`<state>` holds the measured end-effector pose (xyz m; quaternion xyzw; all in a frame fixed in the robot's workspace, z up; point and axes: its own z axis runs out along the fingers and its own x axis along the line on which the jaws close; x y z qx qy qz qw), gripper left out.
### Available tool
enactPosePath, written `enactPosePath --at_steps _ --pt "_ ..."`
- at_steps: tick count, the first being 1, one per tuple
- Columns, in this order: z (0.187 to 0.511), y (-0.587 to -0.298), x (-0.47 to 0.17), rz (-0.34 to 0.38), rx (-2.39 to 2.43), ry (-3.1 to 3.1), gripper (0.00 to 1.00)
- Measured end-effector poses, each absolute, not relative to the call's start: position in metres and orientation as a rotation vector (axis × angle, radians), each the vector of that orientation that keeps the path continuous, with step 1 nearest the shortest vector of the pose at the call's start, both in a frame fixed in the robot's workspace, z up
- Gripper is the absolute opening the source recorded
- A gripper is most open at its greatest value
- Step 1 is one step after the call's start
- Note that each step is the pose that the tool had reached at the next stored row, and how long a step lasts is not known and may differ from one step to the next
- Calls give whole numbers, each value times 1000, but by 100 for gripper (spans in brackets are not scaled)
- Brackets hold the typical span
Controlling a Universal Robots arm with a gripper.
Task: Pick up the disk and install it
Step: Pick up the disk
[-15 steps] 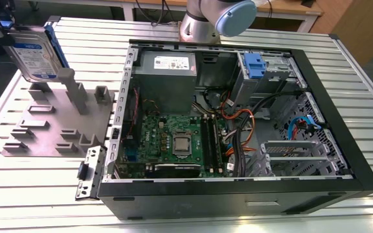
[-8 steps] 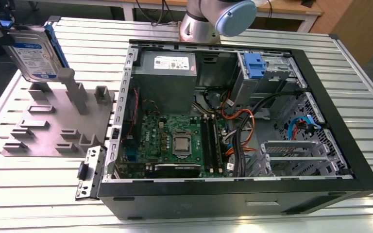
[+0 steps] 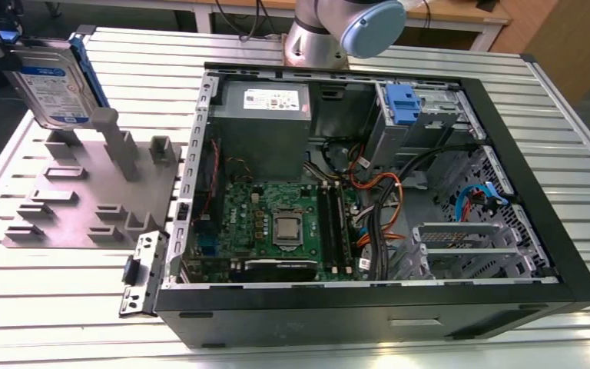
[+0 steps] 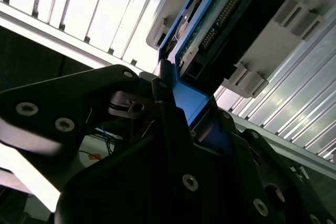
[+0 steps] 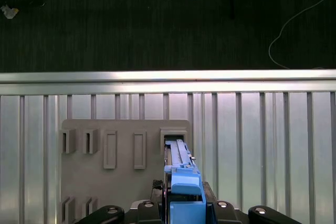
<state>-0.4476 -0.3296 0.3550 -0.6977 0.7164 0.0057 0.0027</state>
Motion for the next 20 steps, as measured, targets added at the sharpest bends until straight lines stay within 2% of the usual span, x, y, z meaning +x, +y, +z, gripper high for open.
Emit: enactPosePath --at_steps 20 --pt "355 -330 -448 18 -2188 2247 36"
